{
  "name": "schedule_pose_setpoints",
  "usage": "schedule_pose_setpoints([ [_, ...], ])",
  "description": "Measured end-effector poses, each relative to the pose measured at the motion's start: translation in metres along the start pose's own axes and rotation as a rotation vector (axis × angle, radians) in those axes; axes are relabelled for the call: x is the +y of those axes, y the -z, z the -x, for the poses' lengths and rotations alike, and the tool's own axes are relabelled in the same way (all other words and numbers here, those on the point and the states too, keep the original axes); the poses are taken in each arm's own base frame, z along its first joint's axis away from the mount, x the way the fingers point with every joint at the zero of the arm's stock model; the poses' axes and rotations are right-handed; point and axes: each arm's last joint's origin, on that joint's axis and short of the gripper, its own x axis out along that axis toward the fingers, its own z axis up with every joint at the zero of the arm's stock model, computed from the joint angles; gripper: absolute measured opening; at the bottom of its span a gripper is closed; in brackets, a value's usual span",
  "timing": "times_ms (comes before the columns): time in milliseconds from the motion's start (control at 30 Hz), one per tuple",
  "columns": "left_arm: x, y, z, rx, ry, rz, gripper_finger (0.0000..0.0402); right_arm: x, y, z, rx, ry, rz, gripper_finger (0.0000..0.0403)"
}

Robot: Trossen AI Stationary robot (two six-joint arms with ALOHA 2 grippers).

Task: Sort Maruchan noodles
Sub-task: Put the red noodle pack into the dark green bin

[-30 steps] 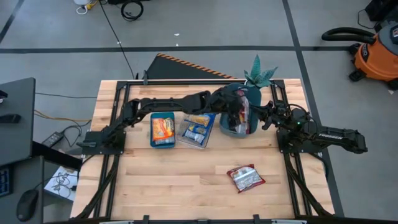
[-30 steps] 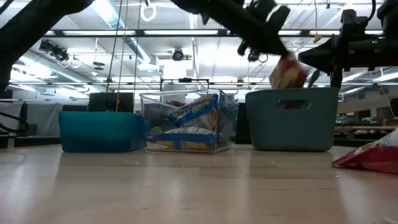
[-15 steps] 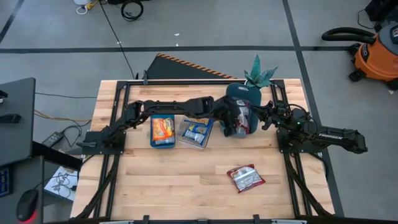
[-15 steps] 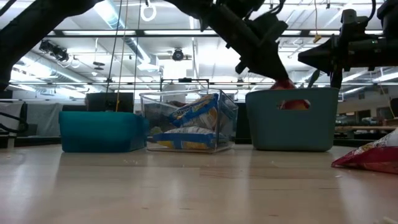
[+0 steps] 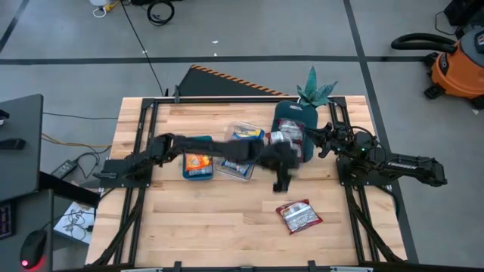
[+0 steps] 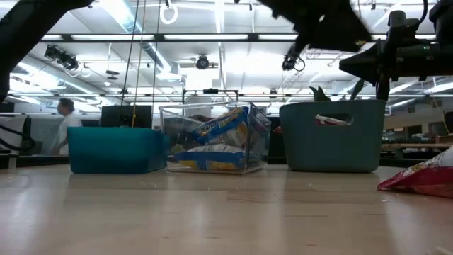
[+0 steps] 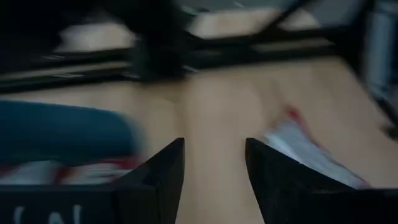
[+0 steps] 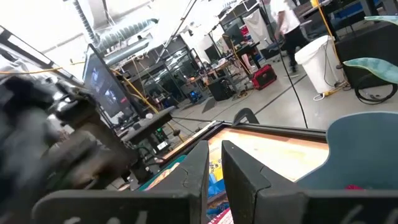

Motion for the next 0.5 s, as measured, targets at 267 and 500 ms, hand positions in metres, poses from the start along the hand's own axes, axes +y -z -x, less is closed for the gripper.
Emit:
schedule_pose_setpoints([
  [267,-0.089,0.031,-0.028,0.118,0.134,-0.097,0.0176,0.000,0.000,0.000,0.000,0.000,0.000,0.0050],
  [500,-0.140,0.060,-0.043,0.180,-0.109,-0.257,0.0178,0.000,0.000,0.000,0.001,0.000,0.000,0.0050],
])
